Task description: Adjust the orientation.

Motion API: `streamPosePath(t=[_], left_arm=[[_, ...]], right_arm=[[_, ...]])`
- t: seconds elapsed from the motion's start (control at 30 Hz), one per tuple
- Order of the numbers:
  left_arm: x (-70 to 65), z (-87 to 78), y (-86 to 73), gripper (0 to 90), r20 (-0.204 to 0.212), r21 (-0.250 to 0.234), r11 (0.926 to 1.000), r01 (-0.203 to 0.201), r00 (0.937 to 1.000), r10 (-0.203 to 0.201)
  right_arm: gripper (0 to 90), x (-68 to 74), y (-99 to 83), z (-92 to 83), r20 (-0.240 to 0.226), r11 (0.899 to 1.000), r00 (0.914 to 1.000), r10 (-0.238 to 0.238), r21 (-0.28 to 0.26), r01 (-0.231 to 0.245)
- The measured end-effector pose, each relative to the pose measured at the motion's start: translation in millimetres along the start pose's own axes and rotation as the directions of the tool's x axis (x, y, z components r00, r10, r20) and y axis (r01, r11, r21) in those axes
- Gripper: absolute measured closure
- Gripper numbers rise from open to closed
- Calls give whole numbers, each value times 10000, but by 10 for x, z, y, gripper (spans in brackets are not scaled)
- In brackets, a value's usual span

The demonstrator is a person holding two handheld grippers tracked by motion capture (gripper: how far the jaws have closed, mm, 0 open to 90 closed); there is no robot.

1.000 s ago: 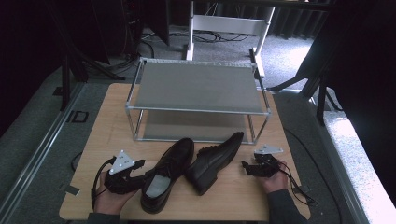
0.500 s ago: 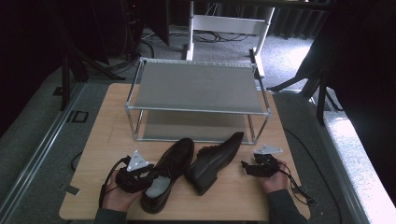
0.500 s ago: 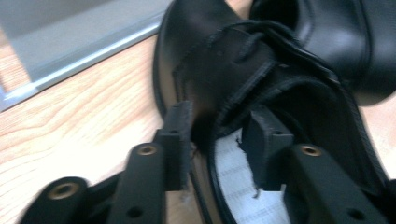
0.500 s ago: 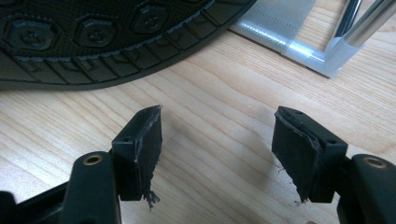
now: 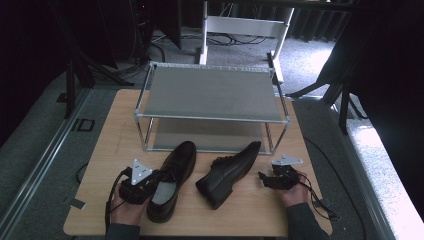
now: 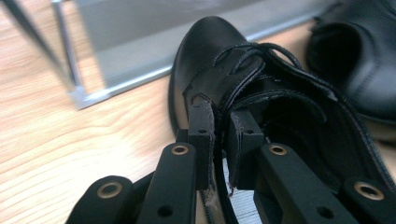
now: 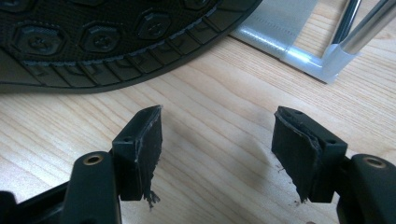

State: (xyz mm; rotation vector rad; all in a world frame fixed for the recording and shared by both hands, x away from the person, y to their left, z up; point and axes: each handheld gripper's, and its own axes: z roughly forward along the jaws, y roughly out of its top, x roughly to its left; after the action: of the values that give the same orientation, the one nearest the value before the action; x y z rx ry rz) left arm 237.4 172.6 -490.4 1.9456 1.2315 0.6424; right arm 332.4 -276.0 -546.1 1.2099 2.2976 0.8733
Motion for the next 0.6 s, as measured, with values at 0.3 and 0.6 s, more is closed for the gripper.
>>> streamPosePath(t=[0.3, 0.6], left_arm=[[77, -41, -15, 635, 112, 15, 9987, 511, 9986, -511], [190, -310, -4, 558, 118, -647, 9978, 134, 9999, -127]], right_arm=[[330, 30, 19, -16, 2, 9999, 9999, -141, -41, 141], [330, 65, 40, -55, -40, 9996, 9997, -240, -162, 239]])
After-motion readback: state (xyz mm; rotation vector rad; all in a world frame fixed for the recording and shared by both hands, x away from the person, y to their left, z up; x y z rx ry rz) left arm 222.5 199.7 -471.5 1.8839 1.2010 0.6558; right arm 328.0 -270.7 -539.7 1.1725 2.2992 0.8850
